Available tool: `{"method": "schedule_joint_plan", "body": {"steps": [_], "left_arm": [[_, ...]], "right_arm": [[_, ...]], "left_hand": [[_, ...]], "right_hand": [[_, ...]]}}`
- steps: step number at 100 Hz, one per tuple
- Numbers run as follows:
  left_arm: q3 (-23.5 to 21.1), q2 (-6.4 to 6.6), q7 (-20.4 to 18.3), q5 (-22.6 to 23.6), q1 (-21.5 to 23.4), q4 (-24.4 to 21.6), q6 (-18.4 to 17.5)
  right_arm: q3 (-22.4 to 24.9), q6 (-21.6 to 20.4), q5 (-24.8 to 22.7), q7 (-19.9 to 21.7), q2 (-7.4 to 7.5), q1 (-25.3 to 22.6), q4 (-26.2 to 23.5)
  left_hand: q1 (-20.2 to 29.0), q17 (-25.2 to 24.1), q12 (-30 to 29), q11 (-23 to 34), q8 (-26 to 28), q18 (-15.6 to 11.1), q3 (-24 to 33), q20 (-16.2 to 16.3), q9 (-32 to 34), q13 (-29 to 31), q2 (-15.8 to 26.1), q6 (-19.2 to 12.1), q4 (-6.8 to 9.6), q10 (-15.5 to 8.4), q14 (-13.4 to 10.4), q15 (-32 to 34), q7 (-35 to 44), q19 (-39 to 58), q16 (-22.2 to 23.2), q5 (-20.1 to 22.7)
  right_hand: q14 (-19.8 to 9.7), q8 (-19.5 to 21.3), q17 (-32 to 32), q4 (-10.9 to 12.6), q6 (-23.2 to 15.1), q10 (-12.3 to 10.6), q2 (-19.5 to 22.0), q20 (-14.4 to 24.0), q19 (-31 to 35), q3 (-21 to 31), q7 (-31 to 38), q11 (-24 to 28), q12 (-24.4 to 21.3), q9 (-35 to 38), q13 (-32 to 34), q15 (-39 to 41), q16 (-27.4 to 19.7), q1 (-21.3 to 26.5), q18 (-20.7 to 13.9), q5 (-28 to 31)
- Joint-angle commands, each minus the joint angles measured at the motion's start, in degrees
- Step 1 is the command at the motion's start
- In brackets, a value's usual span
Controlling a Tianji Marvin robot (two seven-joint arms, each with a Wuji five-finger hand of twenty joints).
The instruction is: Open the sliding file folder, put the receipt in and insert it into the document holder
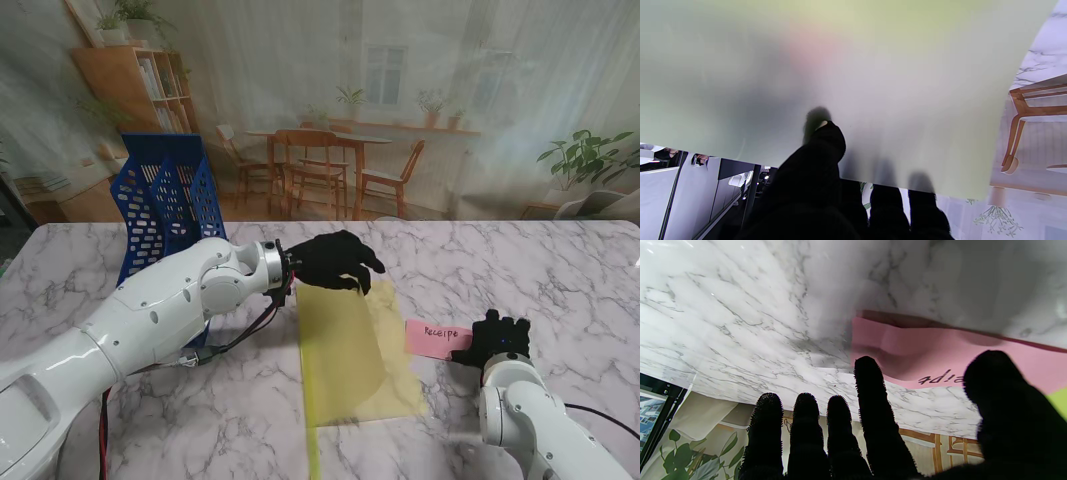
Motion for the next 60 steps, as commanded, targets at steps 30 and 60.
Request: {"method": "schedule_joint_plan", "body": {"steps": [30,60], "left_arm": [[0.4,-0.34,-0.9,-0.4,-0.5,0.3,-0.1],[0.5,-0.45,-0.5,-0.3,-0.5,0.6,-0.1]], "right_arm": [[-1.3,1.8,1.2,-0.1,-0.12,1.1,1.7],[-2.1,2.8,2.6,0.0,-0.14,1.7,2.3]], "left_hand": [[4.2,-0.2,0.7,0.2,4.4,-1.6,1.4,0.7,0.8,0.6,8.6,-2.5,4.59,0.1,-0.6,0.8,20.0,1.3,0.6,10.5],[4.2,-0.2,0.7,0.2,4.4,-1.5,1.4,0.7,0.9,0.7,8.6,-2.5,4.6,0.1,-0.5,0.8,20.0,1.3,0.6,10.4]], "right_hand": [[0.7,1.4,0.2,0.0,-2.2,1.4,-0.7,-1.3,1.6,4.2,5.7,2.1,0.6,-0.5,-0.8,3.6,0.4,2.9,-1.3,-1.1],[1.0,-3.9,1.5,-5.8,-4.9,1.6,-3.6,-2.5,3.5,9.4,17.9,5.0,1.8,2.1,1.3,6.3,1.2,11.3,-0.8,-0.6]]}}
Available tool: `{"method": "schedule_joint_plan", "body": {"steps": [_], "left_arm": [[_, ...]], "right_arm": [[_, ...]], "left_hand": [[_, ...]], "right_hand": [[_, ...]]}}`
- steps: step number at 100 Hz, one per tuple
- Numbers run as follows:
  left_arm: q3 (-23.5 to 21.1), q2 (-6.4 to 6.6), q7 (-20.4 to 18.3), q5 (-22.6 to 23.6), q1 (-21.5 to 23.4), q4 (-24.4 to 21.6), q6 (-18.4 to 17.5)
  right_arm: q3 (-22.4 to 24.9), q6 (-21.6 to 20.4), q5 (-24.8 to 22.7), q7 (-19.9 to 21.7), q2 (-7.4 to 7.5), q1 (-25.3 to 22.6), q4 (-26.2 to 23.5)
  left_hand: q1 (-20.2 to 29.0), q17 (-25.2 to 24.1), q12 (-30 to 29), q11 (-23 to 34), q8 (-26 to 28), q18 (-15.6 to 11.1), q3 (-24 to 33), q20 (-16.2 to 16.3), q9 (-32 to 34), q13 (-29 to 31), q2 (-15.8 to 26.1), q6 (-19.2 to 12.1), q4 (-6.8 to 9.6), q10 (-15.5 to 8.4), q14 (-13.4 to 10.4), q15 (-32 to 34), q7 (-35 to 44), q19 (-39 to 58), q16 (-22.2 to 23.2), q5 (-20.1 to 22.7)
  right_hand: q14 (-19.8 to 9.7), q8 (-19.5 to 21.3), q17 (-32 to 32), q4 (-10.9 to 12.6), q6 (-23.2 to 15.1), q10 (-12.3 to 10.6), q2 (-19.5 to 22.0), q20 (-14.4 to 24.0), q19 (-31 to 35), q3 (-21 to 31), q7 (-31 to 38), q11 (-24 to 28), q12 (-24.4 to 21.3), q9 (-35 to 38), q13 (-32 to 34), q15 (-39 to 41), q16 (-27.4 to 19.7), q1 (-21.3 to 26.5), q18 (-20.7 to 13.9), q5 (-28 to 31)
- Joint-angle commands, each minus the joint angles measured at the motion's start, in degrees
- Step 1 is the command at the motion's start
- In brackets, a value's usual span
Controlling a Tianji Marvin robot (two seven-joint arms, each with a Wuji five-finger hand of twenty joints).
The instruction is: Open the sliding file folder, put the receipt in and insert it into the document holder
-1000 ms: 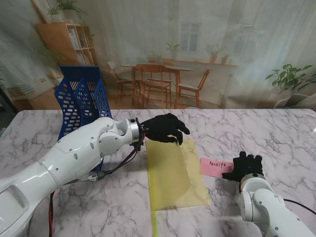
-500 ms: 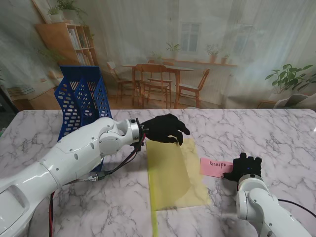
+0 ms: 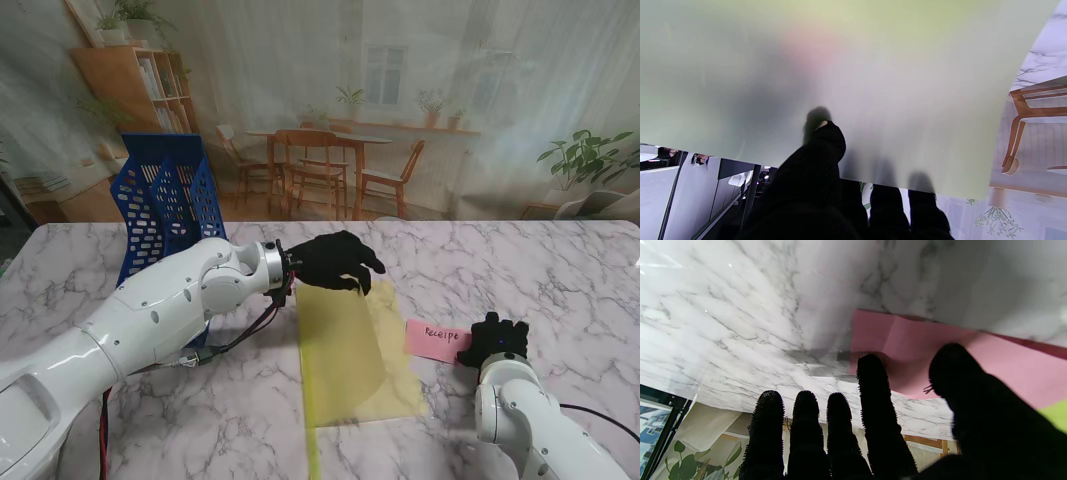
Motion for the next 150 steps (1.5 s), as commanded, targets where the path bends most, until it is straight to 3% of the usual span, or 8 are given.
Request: {"method": "schedule_joint_plan", "body": {"steps": [1,11,37,53,65,89,127,150], "left_arm": [[0.2,-0.33,-0.6,0.0,-0.4,0.4,-0.1],[0.3,-0.36,-0.5,0.0,-0.4,0.5,-0.1],[0.3,-0.4,-0.4,0.0,-0.4,0.5,-0.2],[0.4,-0.39,-0.6,-0.1,-0.4,0.5,-0.1],[0.4,-0.37,-0.6,0.0,-0.4,0.5,-0.1],[0.4,-0.3,-0.7,0.1,-0.4,0.3,0.0],[0.4,-0.2,-0.9,0.1,-0.3,0.2,-0.1],[0.6,-0.35,-0.7,0.1,-0.5,0.5,-0.2]], "right_arm": [[-0.3,0.4,0.2,0.1,-0.13,0.1,0.6],[-0.6,0.6,0.9,0.0,-0.16,0.3,0.8],[-0.6,0.3,1.3,-2.5,-0.39,0.5,1.8],[0.0,-0.3,1.7,-4.3,-0.61,0.0,1.7],[0.7,-0.9,0.6,-5.0,-0.65,-0.7,1.2],[2.3,-2.0,0.1,-9.8,-1.15,-2.2,0.7],[0.4,1.8,-2.8,-6.5,-0.69,-1.1,1.7],[-0.3,2.6,-1.6,-4.9,-0.58,-0.4,2.1]], "left_hand": [[4.2,-0.3,0.7,0.2,4.4,-1.6,1.4,0.7,0.8,0.7,8.6,-2.5,4.6,0.2,-0.5,0.8,20.0,1.3,0.5,10.4],[4.2,-0.2,0.7,0.2,4.4,-1.6,1.4,0.7,0.9,0.7,8.6,-2.5,4.6,0.1,-0.5,0.8,20.0,1.3,0.5,10.4],[4.2,-0.3,0.8,0.3,4.4,-1.6,1.4,0.7,0.9,0.7,8.6,-2.5,4.6,0.3,-0.5,0.9,20.1,1.3,0.6,10.4],[4.2,-0.3,0.8,0.3,4.4,-1.7,1.5,0.7,0.8,0.7,8.6,-2.4,4.61,0.2,-0.5,0.9,20.1,1.3,0.6,10.3],[4.2,-0.3,0.8,0.3,4.3,-1.7,1.4,0.7,0.8,0.6,8.6,-2.5,4.59,0.2,-0.5,0.9,20.1,1.3,0.6,10.3],[4.2,-0.4,0.8,0.3,4.3,-1.6,1.5,0.6,0.8,0.5,8.6,-2.5,4.6,0.2,-0.5,0.8,20.1,1.2,0.6,10.3],[4.2,-0.5,0.8,0.3,4.3,-1.6,1.4,0.6,0.8,0.6,8.6,-2.4,4.6,0.2,-0.5,0.9,20.1,1.2,0.6,10.3],[4.2,-0.4,0.8,0.3,4.3,-1.6,1.5,0.6,0.9,0.7,8.6,-2.5,4.61,0.2,-0.5,0.9,20.1,1.2,0.6,10.3]], "right_hand": [[1.0,-3.9,0.1,-3.4,-3.0,1.5,-2.0,-1.1,1.3,2.0,3.6,2.0,0.8,1.1,1.3,3.6,1.2,3.5,-0.3,-0.7],[1.0,-6.7,0.7,-4.3,-4.7,1.3,-2.6,-1.2,2.0,1.8,9.8,3.2,1.3,2.5,2.2,4.8,1.8,8.0,-0.2,-1.7],[1.6,-6.1,3.1,-3.7,-5.7,1.2,-3.2,-0.9,3.8,5.5,13.8,6.1,2.5,7.9,6.6,8.2,3.4,13.0,0.7,0.8],[1.6,-9.5,2.8,-4.4,-4.2,1.2,-2.6,-0.7,5.1,3.3,9.7,5.4,2.5,5.5,4.7,8.5,3.7,7.2,0.1,-2.9],[1.7,-4.1,2.3,2.3,-2.0,1.3,-1.7,-0.8,5.4,5.1,-2.8,4.8,2.1,3.5,3.4,8.2,3.6,-1.7,-0.1,-3.4],[2.8,-5.7,2.3,1.5,0.7,2.1,-0.8,-1.0,6.2,0.5,-9.0,5.0,2.0,2.7,2.7,8.9,3.8,-8.3,-0.2,-4.0],[2.9,-7.7,0.8,1.4,3.1,2.7,-0.5,-1.6,5.5,-2.4,-14.6,3.3,1.2,1.1,0.7,7.6,3.4,-10.4,-0.6,-0.7],[2.3,-4.1,0.3,2.1,0.3,2.4,-1.2,-1.6,4.9,-0.4,-10.8,3.1,1.1,1.2,0.8,7.0,3.3,-4.5,-0.8,3.4]]}}
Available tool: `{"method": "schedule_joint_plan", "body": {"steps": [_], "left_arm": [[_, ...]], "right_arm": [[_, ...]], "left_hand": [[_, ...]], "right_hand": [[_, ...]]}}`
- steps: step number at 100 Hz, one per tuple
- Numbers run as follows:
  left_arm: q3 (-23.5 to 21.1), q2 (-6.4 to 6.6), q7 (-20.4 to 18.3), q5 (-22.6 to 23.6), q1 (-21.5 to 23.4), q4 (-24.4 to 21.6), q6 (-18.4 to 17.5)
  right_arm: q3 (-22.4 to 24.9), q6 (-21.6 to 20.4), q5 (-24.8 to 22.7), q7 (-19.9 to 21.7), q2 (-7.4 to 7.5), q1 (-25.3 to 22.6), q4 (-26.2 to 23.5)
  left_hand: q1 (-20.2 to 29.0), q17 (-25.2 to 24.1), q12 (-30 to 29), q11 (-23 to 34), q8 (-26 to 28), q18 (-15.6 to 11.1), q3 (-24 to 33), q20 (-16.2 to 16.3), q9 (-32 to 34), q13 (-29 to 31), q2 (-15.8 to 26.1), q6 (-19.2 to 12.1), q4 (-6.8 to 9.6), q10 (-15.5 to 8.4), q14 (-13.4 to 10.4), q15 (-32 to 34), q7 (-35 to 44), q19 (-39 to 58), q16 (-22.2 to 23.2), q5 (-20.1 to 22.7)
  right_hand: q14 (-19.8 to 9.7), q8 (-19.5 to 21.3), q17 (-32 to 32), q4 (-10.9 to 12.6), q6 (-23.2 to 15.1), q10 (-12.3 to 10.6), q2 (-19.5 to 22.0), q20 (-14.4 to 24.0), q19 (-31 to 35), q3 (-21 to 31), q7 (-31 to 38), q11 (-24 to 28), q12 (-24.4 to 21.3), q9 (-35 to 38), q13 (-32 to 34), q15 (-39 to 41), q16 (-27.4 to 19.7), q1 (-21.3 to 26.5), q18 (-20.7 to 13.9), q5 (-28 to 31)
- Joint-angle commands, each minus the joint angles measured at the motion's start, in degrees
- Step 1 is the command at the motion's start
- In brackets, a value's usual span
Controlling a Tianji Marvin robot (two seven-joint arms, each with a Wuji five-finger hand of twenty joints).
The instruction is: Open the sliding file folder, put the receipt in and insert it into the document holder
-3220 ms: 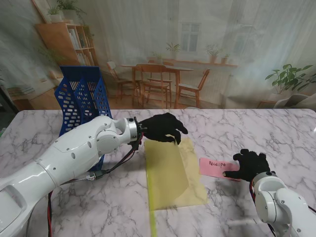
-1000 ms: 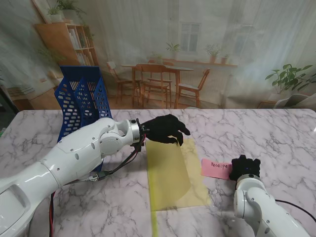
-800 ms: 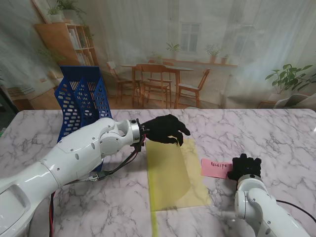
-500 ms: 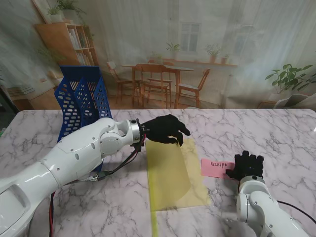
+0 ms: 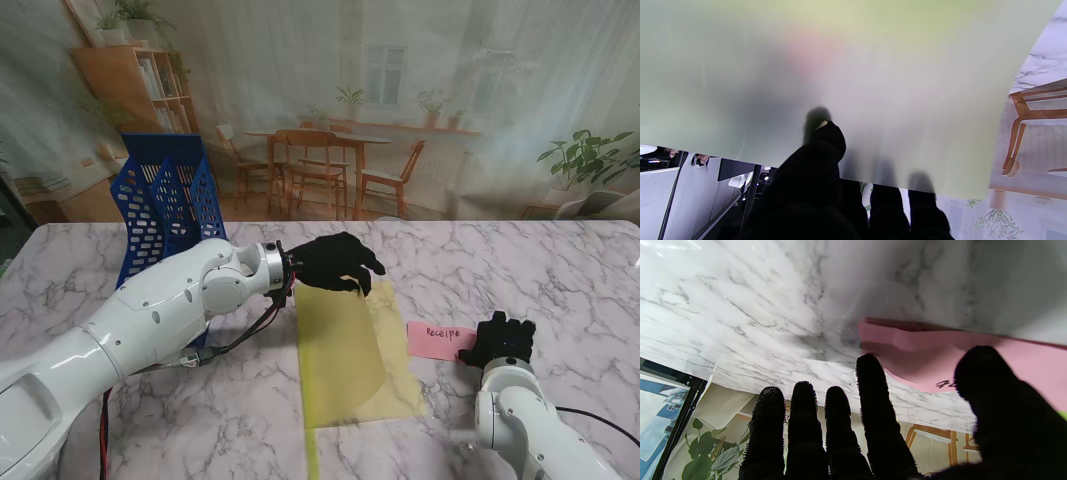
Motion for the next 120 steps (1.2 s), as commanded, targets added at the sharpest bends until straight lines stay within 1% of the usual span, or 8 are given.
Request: {"method": "schedule_joint_plan", "body": {"steps": [1,15,25,31,45,73,101,120], "left_arm": [[0.3,-0.22,-0.6,0.0,-0.4,0.2,-0.2],[0.4,-0.3,-0.5,0.0,-0.5,0.3,-0.2],[0.4,-0.31,-0.4,0.1,-0.5,0.4,-0.3],[0.4,-0.29,-0.3,0.2,-0.5,0.4,-0.3],[0.4,-0.33,-0.2,0.1,-0.5,0.5,-0.2],[0.6,-0.45,0.0,0.3,-0.6,0.8,-0.2],[1.0,-0.68,0.4,0.2,-0.7,1.3,-0.2],[1.3,-0.67,0.2,0.2,-0.8,1.3,-0.2]], "right_arm": [[-0.2,0.7,0.6,0.8,0.03,0.1,0.2],[-0.4,1.1,0.6,1.5,0.09,0.3,0.3],[-0.6,1.4,1.4,1.5,0.08,0.7,0.8],[-0.8,1.5,1.5,1.7,0.13,0.8,1.0],[-1.3,1.5,2.1,1.2,0.11,1.4,1.9],[-1.3,0.9,3.7,-2.5,-0.33,1.6,2.9],[0.4,-0.8,6.1,-6.9,-1.06,0.8,2.9],[2.8,-2.6,8.0,-8.2,-1.54,-0.9,0.4]], "left_hand": [[4.2,-0.4,0.7,0.3,4.3,-1.6,1.4,0.6,0.8,0.7,8.6,-2.5,4.6,0.2,-0.5,0.9,20.1,1.2,0.2,10.3],[4.2,-0.5,0.8,0.3,4.3,-1.6,1.4,0.6,0.8,0.7,8.7,-2.5,4.59,0.1,-0.5,0.9,20.1,1.2,0.2,10.2],[4.2,-0.5,0.8,0.3,4.3,-1.7,1.4,0.6,0.8,0.7,8.7,-2.5,4.6,0.1,-0.5,0.9,20.1,1.2,0.2,10.2],[4.2,-0.5,0.8,0.3,4.3,-1.7,1.4,0.6,0.9,0.7,8.6,-2.6,4.6,0.2,-0.4,0.9,20.1,1.2,0.2,10.2],[4.2,-0.5,0.8,0.3,4.3,-1.7,1.4,0.6,0.8,0.6,8.7,-2.5,4.6,0.1,-0.4,0.9,20.1,1.2,0.2,10.1],[4.2,-0.6,0.8,0.3,4.3,-1.7,1.3,0.6,0.9,0.6,8.7,-2.6,4.59,0.2,-0.4,0.9,20.1,1.2,0.2,10.1],[4.2,-0.6,0.8,0.3,4.3,-1.8,1.4,0.6,0.8,0.6,8.6,-2.6,4.59,0.2,-0.4,0.9,20.1,1.2,0.3,10.1],[4.2,-0.7,0.8,0.3,4.3,-1.8,1.3,0.6,0.7,0.5,8.7,-2.6,4.58,0.2,-0.4,0.9,20.1,1.2,0.3,10.0]], "right_hand": [[0.7,1.5,-1.2,1.2,-0.5,1.1,-0.2,-0.7,-0.6,1.2,1.6,-1.0,-0.5,-1.8,-2.2,1.2,0.0,2.6,-0.7,3.5],[0.5,3.1,-0.9,1.4,-1.9,0.8,0.4,-0.7,-0.6,3.7,3.9,-0.9,-0.5,-1.2,-1.7,1.3,0.0,5.7,-0.7,5.7],[0.5,-0.3,-0.5,-3.4,-3.4,0.6,0.0,-0.6,-0.7,3.3,6.5,-1.0,-0.4,-0.5,-1.2,1.4,-0.1,9.0,-0.6,6.0],[0.4,-2.8,-0.4,-4.4,-4.1,0.6,-0.6,-0.5,-0.6,3.5,9.0,-1.1,-0.4,-0.4,-1.0,1.3,-0.2,10.2,-0.6,5.8],[0.3,-4.1,0.4,-5.3,-5.3,0.4,-2.6,-0.6,-0.5,4.5,13.9,-0.9,-0.2,1.2,0.2,1.8,-0.1,12.3,-0.2,4.8],[0.1,-5.5,2.1,-4.8,-7.0,-0.7,-0.7,-0.7,0.4,6.6,20.5,0.8,0.6,7.1,4.0,3.5,0.6,19.3,0.3,7.5],[0.6,-2.8,5.3,-4.9,-3.4,-1.0,0.5,0.6,3.5,8.5,25.4,6.9,3.8,13.8,9.3,9.6,3.5,22.0,2.2,7.2],[0.8,-1.7,7.2,-5.1,-1.9,-1.0,0.2,1.5,5.1,9.6,27.3,10.1,5.9,15.9,12.0,12.9,5.0,22.0,3.1,7.0]]}}
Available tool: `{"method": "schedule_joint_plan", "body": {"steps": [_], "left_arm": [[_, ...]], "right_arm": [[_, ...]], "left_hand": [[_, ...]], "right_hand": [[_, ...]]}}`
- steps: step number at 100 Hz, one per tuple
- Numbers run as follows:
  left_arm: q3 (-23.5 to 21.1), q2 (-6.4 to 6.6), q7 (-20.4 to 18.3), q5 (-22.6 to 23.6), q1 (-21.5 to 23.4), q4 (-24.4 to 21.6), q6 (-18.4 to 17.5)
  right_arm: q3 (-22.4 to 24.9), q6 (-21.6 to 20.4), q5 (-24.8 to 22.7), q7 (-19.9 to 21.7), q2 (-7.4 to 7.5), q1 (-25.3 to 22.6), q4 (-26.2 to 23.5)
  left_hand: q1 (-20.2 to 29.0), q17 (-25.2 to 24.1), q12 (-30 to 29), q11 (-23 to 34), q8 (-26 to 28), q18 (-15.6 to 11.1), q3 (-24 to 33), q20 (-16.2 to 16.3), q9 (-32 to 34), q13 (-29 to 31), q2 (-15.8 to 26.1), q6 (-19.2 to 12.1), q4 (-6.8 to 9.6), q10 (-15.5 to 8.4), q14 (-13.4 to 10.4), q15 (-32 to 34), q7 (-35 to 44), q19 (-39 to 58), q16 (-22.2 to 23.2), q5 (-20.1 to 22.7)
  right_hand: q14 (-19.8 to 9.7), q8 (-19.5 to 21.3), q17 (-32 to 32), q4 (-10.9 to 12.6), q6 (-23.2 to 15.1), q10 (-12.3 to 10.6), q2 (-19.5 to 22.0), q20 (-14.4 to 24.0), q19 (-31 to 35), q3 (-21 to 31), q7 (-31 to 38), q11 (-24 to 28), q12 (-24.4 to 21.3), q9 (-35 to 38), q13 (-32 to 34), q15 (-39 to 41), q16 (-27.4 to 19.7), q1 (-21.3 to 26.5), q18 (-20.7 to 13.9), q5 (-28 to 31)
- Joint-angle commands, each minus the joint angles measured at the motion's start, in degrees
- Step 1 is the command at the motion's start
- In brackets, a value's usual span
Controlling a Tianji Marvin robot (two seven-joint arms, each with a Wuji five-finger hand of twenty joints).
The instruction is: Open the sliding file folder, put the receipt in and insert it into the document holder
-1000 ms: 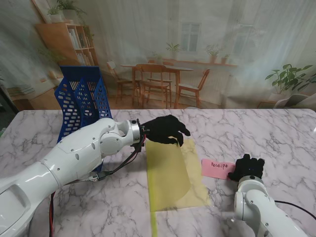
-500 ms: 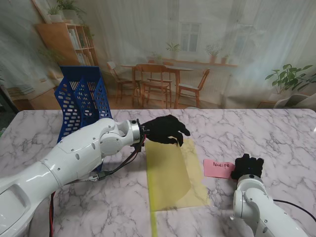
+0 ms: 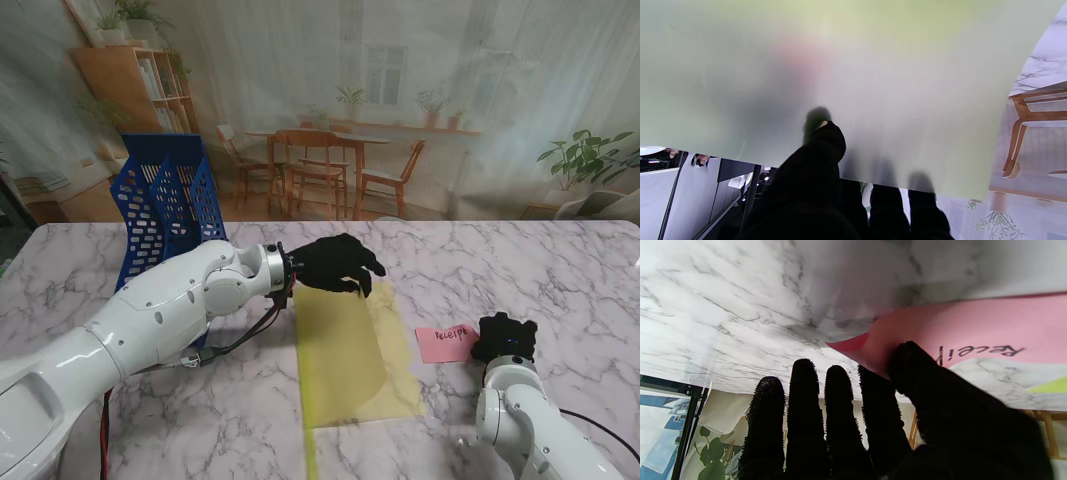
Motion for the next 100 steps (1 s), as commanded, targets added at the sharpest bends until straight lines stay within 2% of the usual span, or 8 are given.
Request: {"method": "schedule_joint_plan", "body": {"steps": [1,26,66,100], "left_arm": [[0.3,-0.23,-0.9,0.1,-0.4,0.2,-0.2],[0.7,-0.46,-0.6,0.1,-0.6,0.5,-0.2],[1.3,-0.6,-0.2,0.5,-0.9,0.9,-0.2],[1.6,-0.75,0.2,0.7,-1.2,1.4,-0.4]], "right_arm": [[0.8,-0.6,0.6,-0.1,-0.16,-1.1,-1.8],[6.0,-4.8,6.5,-0.5,-1.07,-4.8,-9.0],[11.2,-8.2,13.3,5.8,-1.07,-9.0,-20.1],[12.8,-7.0,21.5,14.1,-0.25,-9.8,-26.0]], "left_hand": [[4.2,-0.7,0.7,0.3,4.3,-1.8,1.3,0.6,0.7,0.5,8.7,-2.6,4.57,0.2,-0.4,0.9,20.1,1.2,0.2,10.0],[4.2,-0.7,0.8,0.3,4.3,-1.8,1.3,0.6,0.7,0.5,8.7,-2.6,4.57,0.2,-0.3,1.0,20.1,1.2,0.3,10.0],[4.2,-0.7,0.8,0.4,4.3,-1.8,1.2,0.6,0.7,0.5,8.7,-2.6,4.57,0.2,-0.4,1.0,20.1,1.3,0.3,9.9],[4.2,-0.8,0.8,0.4,4.3,-1.9,1.2,0.6,0.7,0.4,8.7,-2.6,4.58,0.3,-0.4,1.1,20.0,1.3,0.3,9.8]], "right_hand": [[0.9,1.4,0.6,-0.3,0.9,-0.1,0.9,1.0,1.3,2.9,3.0,2.5,0.9,1.4,1.3,3.0,0.9,3.4,1.8,0.8],[1.8,1.2,2.2,-0.4,2.4,0.7,0.5,1.6,2.5,3.6,2.8,2.4,0.9,2.5,2.9,3.9,1.2,3.8,2.2,1.5],[2.3,1.5,1.2,-0.1,3.0,1.3,1.5,1.8,2.3,2.3,2.4,2.0,0.9,2.2,2.0,3.8,1.2,4.4,2.3,1.4],[2.8,1.9,0.6,0.0,4.1,1.9,1.8,2.0,2.4,2.0,1.8,1.6,1.0,2.2,1.6,3.9,1.2,4.8,2.5,1.8]]}}
